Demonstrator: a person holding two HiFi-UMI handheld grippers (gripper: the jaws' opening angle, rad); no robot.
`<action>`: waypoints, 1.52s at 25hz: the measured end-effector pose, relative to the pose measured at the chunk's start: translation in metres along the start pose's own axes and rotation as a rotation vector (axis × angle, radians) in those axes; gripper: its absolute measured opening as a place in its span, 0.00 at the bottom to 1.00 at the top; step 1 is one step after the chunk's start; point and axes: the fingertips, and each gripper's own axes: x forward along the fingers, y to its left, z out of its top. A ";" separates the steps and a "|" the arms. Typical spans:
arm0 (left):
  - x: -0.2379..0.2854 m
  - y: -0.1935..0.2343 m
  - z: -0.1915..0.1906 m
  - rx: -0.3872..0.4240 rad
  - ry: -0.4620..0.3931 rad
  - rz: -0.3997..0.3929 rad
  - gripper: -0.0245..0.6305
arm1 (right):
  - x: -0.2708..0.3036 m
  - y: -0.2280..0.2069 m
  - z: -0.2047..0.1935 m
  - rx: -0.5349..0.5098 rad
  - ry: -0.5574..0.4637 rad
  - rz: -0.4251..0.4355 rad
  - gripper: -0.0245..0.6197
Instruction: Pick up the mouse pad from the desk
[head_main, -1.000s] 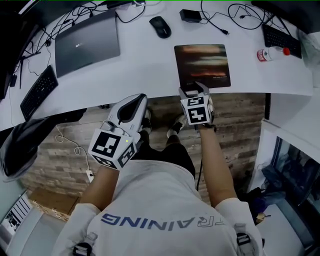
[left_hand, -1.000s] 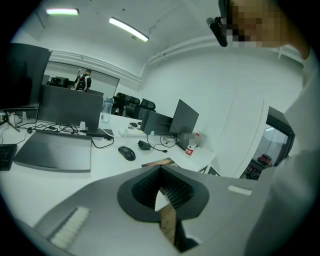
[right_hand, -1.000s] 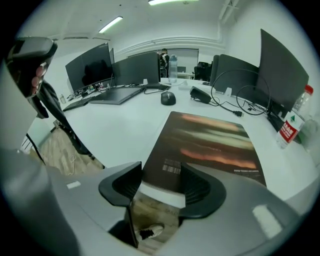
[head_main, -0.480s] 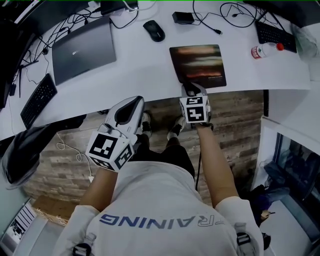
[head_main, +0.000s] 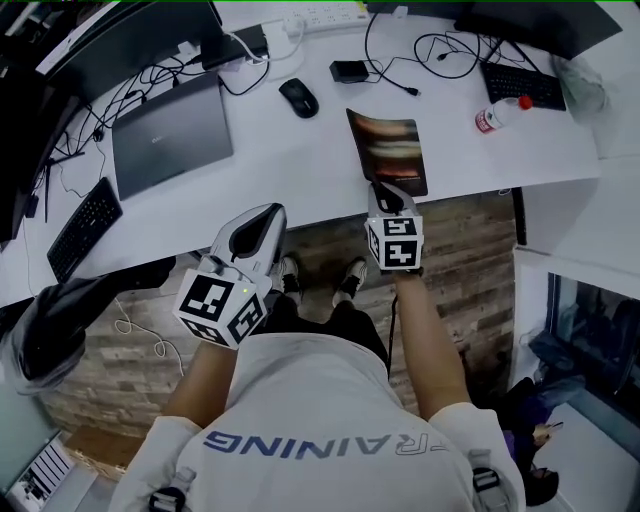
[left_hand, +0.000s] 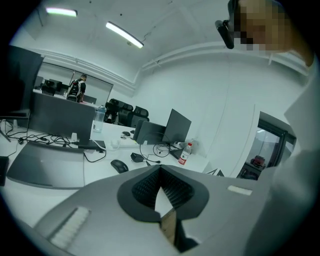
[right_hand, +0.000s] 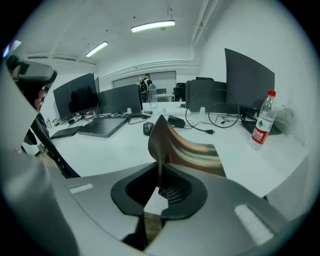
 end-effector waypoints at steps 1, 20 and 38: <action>0.000 -0.003 0.005 0.005 -0.011 -0.008 0.04 | -0.007 -0.001 0.007 0.009 -0.018 -0.001 0.11; 0.014 -0.065 0.092 0.152 -0.133 -0.197 0.04 | -0.203 -0.019 0.166 0.060 -0.474 0.001 0.11; 0.000 -0.095 0.139 0.216 -0.258 -0.215 0.04 | -0.290 -0.025 0.212 0.022 -0.662 -0.012 0.11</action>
